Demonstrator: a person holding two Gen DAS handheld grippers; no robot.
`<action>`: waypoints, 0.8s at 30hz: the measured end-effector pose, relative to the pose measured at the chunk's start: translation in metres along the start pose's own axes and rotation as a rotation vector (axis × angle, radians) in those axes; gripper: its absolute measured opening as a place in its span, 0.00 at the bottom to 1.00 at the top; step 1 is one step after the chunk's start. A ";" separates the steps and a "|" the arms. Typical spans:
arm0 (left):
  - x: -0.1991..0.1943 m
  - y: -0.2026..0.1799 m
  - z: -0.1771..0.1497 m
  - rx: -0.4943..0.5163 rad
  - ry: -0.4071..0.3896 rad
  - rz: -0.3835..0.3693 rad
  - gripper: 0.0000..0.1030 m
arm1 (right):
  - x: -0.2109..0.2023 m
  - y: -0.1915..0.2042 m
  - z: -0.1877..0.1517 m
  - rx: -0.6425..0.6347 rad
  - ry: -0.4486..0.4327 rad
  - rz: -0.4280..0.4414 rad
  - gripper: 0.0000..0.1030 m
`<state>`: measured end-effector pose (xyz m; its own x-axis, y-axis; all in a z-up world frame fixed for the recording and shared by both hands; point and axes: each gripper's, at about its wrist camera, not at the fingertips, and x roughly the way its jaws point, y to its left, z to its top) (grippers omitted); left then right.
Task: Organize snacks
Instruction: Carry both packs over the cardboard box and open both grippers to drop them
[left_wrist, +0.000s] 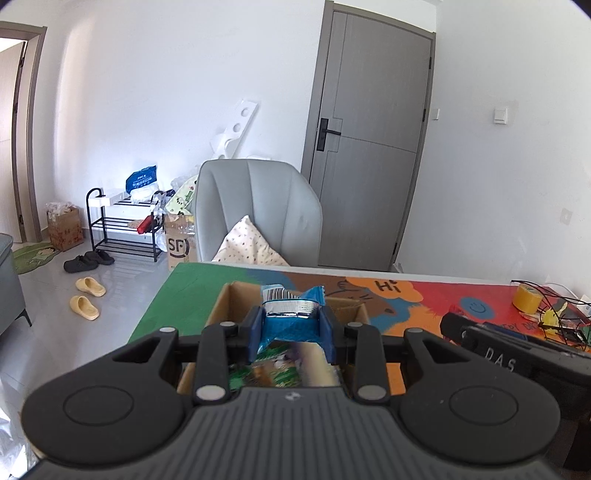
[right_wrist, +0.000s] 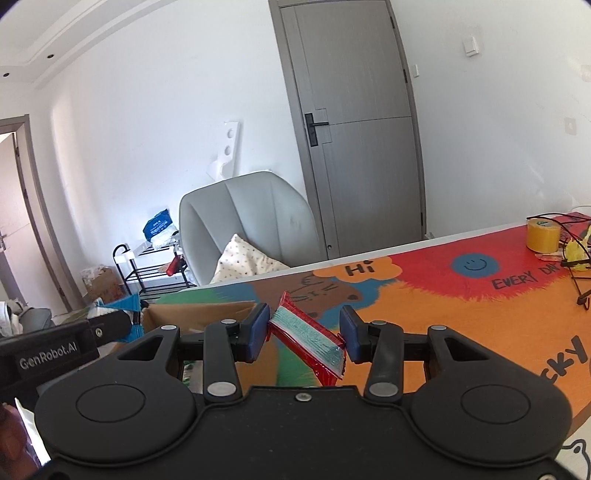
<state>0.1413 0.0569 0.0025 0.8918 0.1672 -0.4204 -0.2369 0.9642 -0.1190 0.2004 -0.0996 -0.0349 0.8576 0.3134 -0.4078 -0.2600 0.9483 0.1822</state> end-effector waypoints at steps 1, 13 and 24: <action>0.000 0.004 -0.001 -0.005 0.002 0.002 0.31 | 0.000 0.003 -0.001 -0.003 0.001 0.005 0.42; 0.005 0.032 -0.006 -0.053 0.018 -0.008 0.37 | 0.000 0.036 -0.002 -0.051 0.021 0.060 0.42; -0.006 0.060 0.002 -0.112 -0.002 0.033 0.56 | 0.007 0.059 -0.003 -0.082 0.052 0.089 0.42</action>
<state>0.1223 0.1141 0.0000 0.8834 0.1994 -0.4242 -0.3079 0.9292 -0.2043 0.1900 -0.0416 -0.0300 0.8058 0.3968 -0.4395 -0.3712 0.9168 0.1472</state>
